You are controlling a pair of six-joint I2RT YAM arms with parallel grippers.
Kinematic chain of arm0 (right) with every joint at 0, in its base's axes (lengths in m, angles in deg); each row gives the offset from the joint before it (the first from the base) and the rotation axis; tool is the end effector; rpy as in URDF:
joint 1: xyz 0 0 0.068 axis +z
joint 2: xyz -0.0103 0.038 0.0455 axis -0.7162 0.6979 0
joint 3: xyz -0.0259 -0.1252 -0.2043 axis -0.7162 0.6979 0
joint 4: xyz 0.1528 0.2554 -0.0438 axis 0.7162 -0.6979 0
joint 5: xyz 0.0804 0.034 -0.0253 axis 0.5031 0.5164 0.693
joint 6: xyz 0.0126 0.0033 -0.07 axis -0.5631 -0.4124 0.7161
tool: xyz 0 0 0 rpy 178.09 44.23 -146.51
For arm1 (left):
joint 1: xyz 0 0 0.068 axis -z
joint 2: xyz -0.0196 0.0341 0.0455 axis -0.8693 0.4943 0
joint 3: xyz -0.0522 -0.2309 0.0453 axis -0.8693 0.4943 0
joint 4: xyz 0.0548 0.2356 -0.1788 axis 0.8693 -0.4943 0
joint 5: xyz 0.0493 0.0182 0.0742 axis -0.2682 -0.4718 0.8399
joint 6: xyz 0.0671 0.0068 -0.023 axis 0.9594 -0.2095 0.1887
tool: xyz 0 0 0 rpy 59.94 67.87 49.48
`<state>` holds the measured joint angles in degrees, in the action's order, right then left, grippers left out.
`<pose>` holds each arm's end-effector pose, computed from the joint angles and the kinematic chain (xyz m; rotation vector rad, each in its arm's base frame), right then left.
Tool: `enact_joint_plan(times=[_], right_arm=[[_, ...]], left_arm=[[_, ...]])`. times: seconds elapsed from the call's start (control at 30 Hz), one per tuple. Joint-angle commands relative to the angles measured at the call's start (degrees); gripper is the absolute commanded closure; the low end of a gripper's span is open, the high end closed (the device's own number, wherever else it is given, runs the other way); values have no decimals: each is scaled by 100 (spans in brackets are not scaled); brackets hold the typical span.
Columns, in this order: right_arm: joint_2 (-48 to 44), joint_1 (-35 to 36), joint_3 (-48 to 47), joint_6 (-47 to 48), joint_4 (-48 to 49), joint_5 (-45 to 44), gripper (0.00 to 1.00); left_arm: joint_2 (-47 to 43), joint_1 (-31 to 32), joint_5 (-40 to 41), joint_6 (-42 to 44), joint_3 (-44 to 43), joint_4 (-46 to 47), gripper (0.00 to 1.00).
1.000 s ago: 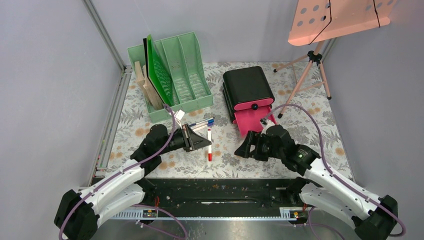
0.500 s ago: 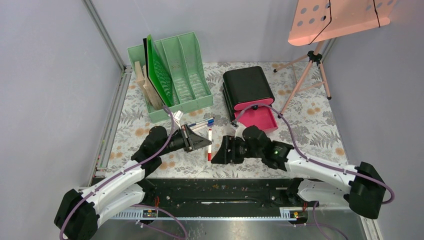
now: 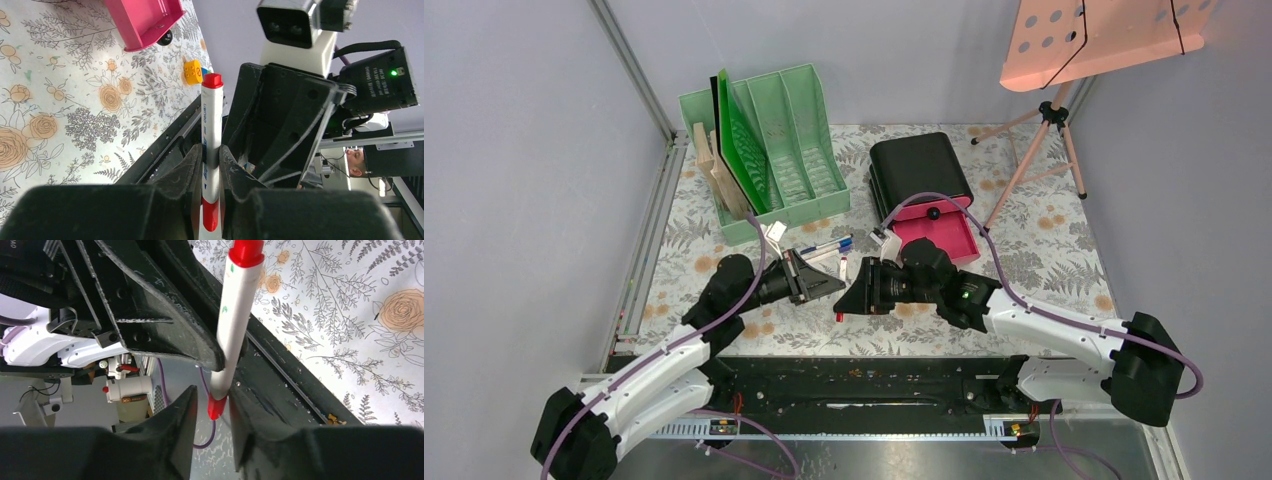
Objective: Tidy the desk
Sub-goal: Pick up the stationery from the center of the board.
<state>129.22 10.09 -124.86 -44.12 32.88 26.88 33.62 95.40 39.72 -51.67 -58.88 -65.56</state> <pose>0.1731 0.2912 0.2215 -0.3422 2.1855 1.5329 0.2012 -0.1767 0.1977 -0.0359 2.0101 -1.6436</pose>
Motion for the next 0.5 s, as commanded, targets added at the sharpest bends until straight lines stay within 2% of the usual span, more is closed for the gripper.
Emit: enact_joint_plan(times=[0.0,0.13,0.2,0.27,0.4,0.47], right_arm=[[-47,42,-9,-109,336,75,70],[31,42,-85,-105,346,82,89],[51,44,-122,-78,304,76,95],[46,46,-151,-52,213,29,99],[-68,49,-100,-8,22,-135,100],[-128,42,-58,30,-49,-208,100]], left_arm=[[-155,-5,-3,7,52,104,100],[-173,-5,-18,20,52,62,92],[-185,-5,-11,33,52,28,83],[-203,-6,17,53,52,-23,68],[-230,-5,60,106,43,-137,52],[-254,-12,93,131,43,-201,47]])
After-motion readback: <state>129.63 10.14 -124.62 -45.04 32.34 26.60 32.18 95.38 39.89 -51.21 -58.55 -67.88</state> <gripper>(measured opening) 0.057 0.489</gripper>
